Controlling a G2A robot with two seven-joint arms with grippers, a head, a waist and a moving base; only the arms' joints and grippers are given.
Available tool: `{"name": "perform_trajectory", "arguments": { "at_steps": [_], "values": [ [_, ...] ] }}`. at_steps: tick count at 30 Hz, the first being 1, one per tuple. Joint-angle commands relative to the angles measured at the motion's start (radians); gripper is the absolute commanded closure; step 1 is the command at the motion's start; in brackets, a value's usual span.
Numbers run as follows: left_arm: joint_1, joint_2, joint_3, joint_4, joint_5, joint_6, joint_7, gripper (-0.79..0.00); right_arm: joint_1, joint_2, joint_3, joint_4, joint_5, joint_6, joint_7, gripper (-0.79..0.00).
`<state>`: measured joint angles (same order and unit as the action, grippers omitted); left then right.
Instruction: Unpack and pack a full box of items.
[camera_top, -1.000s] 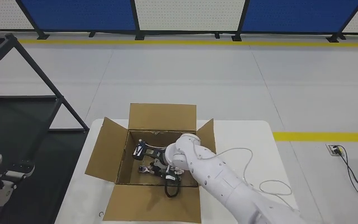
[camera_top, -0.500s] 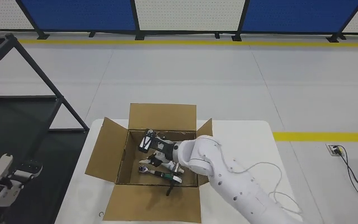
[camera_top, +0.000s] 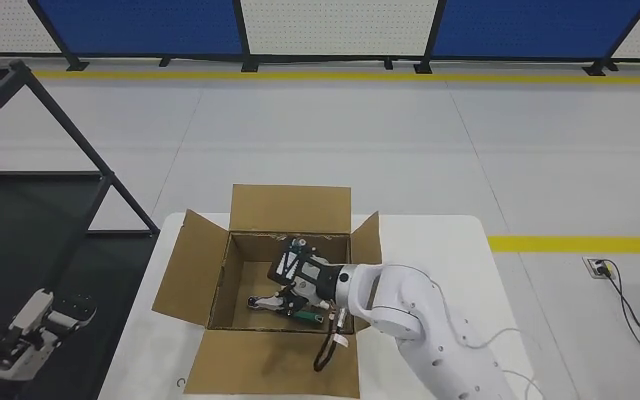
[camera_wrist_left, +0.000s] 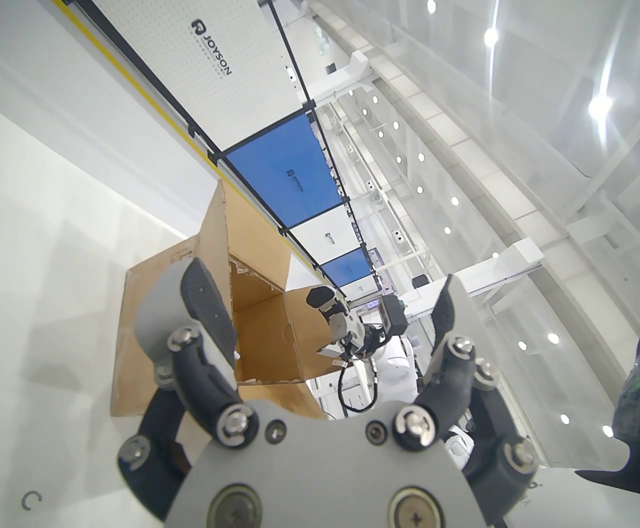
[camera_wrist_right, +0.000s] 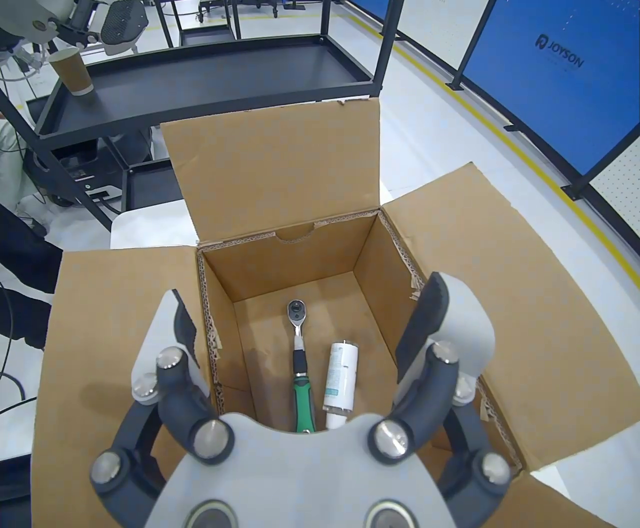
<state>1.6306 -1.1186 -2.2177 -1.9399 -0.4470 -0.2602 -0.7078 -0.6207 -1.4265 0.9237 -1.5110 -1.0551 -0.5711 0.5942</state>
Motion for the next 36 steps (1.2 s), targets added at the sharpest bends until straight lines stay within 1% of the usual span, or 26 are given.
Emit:
{"name": "perform_trajectory", "arguments": {
  "at_steps": [1, 3, 5, 10, 14, 18, 21, 24, 26, 36],
  "values": [
    [0.0, 0.0, 0.0, 0.0, 0.0, 0.0, 0.0, -0.785, -0.005, 0.0, 0.002, 0.002, 0.002, 0.006, -0.005, -0.785],
    [0.002, 0.0, 0.007, -0.001, 0.013, 0.012, 0.01, -0.785, -0.024, 0.001, 0.016, -0.006, 0.024, 0.033, -0.035, -0.785],
    [0.002, 0.001, 0.021, -0.002, 0.038, 0.017, 0.01, -0.785, -0.035, 0.004, 0.039, -0.032, 0.055, 0.03, -0.061, -0.785],
    [-0.03, 0.008, 0.069, 0.019, 0.067, 0.03, -0.023, -0.785, -0.095, 0.021, 0.135, -0.149, 0.132, 0.044, -0.082, -0.785],
    [-0.074, 0.016, 0.099, 0.057, 0.078, 0.026, -0.063, -0.785, -0.183, 0.04, 0.245, -0.269, 0.224, 0.059, -0.071, -0.785],
    [-0.122, 0.024, 0.114, 0.117, 0.042, 0.059, -0.106, -0.785, -0.28, 0.061, 0.378, -0.372, 0.305, 0.092, -0.058, -0.785],
    [-0.153, 0.032, 0.123, 0.157, 0.035, 0.088, -0.136, -0.785, -0.351, 0.073, 0.473, -0.424, 0.377, 0.129, -0.038, -0.785],
    [-0.178, 0.039, 0.139, 0.186, 0.064, 0.105, -0.156, -0.785, -0.41, 0.084, 0.554, -0.456, 0.452, 0.175, -0.002, -0.785],
    [-0.188, 0.043, 0.14, 0.19, 0.098, 0.112, -0.161, -0.785, -0.41, 0.084, 0.554, -0.456, 0.452, 0.175, -0.002, -0.785],
    [-0.188, 0.043, 0.14, 0.19, 0.098, 0.112, -0.161, -0.785, -0.421, 0.084, 0.544, -0.45, 0.458, 0.18, -0.01, -0.785]
  ]
}}
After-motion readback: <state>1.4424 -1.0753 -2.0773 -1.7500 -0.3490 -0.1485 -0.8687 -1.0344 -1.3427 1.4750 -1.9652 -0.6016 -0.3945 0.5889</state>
